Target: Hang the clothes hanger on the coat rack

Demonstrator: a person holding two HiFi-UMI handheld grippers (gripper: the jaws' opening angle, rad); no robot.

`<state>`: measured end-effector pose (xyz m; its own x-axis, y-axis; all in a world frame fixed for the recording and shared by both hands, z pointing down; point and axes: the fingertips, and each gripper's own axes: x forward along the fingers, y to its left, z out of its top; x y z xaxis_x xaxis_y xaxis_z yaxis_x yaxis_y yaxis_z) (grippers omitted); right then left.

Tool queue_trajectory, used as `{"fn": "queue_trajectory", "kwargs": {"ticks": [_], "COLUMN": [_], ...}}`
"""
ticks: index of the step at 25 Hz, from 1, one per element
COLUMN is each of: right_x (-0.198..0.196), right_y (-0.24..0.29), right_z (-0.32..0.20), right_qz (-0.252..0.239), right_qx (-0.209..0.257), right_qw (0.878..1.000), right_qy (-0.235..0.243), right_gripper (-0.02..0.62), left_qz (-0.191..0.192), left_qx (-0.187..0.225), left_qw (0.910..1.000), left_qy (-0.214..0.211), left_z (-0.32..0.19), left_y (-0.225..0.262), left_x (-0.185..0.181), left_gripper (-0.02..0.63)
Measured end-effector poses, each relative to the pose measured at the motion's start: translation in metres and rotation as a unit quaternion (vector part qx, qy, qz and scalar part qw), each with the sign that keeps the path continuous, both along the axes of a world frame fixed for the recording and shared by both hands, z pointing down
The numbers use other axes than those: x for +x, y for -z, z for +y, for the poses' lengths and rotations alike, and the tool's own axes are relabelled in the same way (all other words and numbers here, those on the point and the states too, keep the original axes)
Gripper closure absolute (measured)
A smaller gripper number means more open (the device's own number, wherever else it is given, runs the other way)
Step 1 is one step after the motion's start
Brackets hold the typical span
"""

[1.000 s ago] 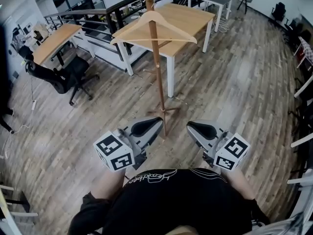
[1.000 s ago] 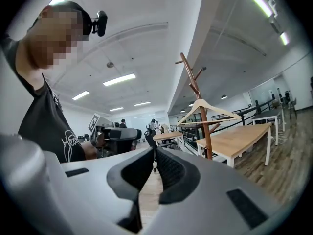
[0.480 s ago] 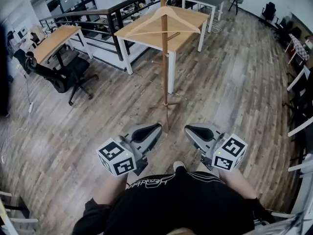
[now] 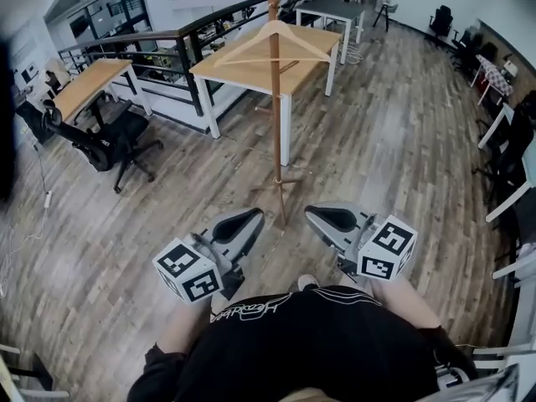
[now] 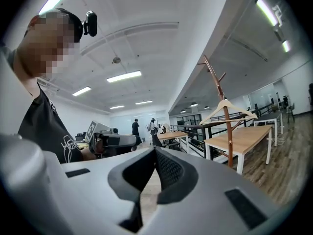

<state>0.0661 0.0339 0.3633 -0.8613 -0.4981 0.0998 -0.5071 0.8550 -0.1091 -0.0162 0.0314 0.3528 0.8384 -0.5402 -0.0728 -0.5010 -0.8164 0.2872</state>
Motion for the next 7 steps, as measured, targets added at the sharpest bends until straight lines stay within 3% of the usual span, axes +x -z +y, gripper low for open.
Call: {"fn": "queue_trajectory", "kwargs": {"ticks": [7], "right_x": [-0.013], "right_y": [-0.002], "right_z": [0.008], "right_qz": [0.003], "right_qx": [0.001], "right_qw": [1.000], "right_qy": [0.006], "right_gripper": [0.555], "left_qz": [0.003], "left_qx": [-0.007], "left_qw": [0.9999], "left_qy": [0.012], "left_z": [0.007], "left_y": [-0.007], "left_x": [-0.016], "left_gripper": [0.589]}}
